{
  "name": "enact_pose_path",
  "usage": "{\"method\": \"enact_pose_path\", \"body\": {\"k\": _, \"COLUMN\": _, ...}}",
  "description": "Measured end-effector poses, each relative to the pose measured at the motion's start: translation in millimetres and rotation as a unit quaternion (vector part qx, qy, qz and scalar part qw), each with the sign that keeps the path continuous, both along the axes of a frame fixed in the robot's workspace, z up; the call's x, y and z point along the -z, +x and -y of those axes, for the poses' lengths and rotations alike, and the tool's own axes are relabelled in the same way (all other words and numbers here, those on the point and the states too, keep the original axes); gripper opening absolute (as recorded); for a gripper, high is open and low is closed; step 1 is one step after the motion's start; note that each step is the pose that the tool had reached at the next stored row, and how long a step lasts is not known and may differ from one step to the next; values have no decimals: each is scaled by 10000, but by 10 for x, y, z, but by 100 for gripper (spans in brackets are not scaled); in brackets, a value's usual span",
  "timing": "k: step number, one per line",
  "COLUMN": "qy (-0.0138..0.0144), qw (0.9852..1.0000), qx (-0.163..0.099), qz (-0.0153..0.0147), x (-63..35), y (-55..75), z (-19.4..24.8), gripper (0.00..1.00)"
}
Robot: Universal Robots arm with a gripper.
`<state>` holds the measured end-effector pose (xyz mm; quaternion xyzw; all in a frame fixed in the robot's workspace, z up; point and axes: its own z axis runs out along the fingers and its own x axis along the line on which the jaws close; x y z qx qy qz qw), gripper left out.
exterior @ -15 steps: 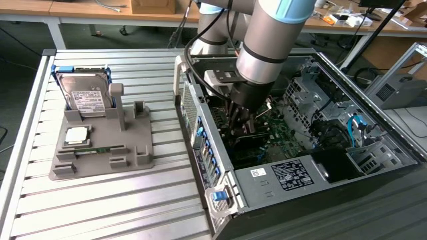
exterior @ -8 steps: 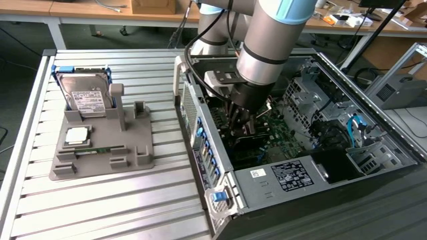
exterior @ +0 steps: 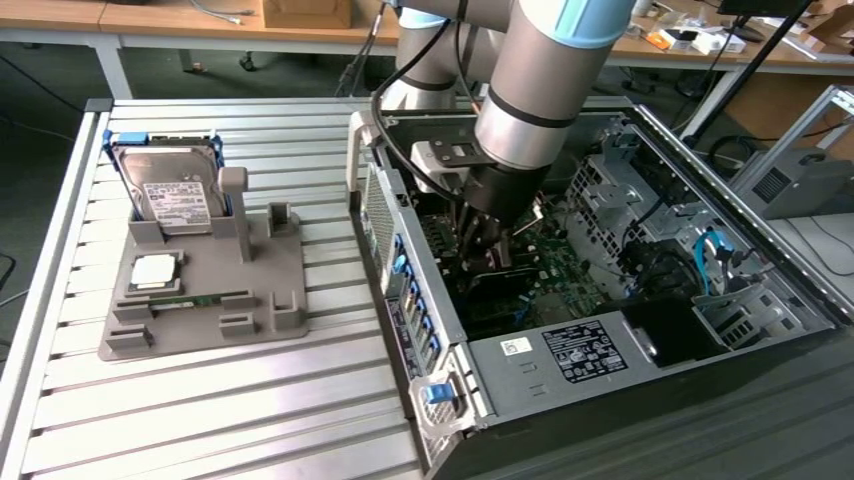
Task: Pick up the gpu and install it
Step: 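Press down on the gpu until it lock into place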
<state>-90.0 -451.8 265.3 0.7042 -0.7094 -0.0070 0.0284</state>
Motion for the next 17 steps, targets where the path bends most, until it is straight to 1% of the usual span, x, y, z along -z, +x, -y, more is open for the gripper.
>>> {"method": "enact_pose_path", "body": {"k": 3, "qy": -3, "qw": 10000, "qx": -1, "qz": -2, "x": -6, "y": 1, "z": 1, "gripper": 11}}
{"method": "enact_pose_path", "body": {"k": 4, "qy": -8, "qw": 10000, "qx": -1, "qz": -4, "x": -23, "y": 3, "z": -2, "gripper": 11}}
{"method": "enact_pose_path", "body": {"k": 5, "qy": 13, "qw": 10000, "qx": -1, "qz": 7, "x": -69, "y": 3, "z": -2, "gripper": 11}}
{"method": "enact_pose_path", "body": {"k": 7, "qy": 3, "qw": 10000, "qx": -1, "qz": 2, "x": -145, "y": 1, "z": 2, "gripper": 11}}
{"method": "enact_pose_path", "body": {"k": 8, "qy": 2, "qw": 10000, "qx": -1, "qz": 1, "x": -170, "y": 2, "z": 1, "gripper": 11}}
{"method": "enact_pose_path", "body": {"k": 10, "qy": 3, "qw": 10000, "qx": -2, "qz": 2, "x": -186, "y": 11, "z": 2, "gripper": 11}}
{"method": "enact_pose_path", "body": {"k": 11, "qy": 2, "qw": 10000, "qx": 0, "qz": -10, "x": -188, "y": 61, "z": 5, "gripper": 11}}
{"method": "enact_pose_path", "body": {"k": 12, "qy": 2, "qw": 10000, "qx": -2, "qz": -43, "x": -186, "y": 138, "z": 7, "gripper": 11}}
{"method": "enact_pose_path", "body": {"k": 13, "qy": 2, "qw": 10000, "qx": -1, "qz": -73, "x": -179, "y": 189, "z": 8, "gripper": 11}}
{"method": "enact_pose_path", "body": {"k": 14, "qy": 2, "qw": 9999, "qx": -2, "qz": -111, "x": -162, "y": 238, "z": 7, "gripper": 11}}
{"method": "enact_pose_path", "body": {"k": 15, "qy": -4, "qw": 9999, "qx": -3, "qz": -118, "x": -139, "y": 239, "z": -17, "gripper": 11}}
{"method": "enact_pose_path", "body": {"k": 16, "qy": -9, "qw": 9999, "qx": -7, "qz": -118, "x": -115, "y": 239, "z": -64, "gripper": 11}}
{"method": "enact_pose_path", "body": {"k": 17, "qy": -9, "qw": 9999, "qx": -9, "qz": -119, "x": -96, "y": 240, "z": -67, "gripper": 11}}
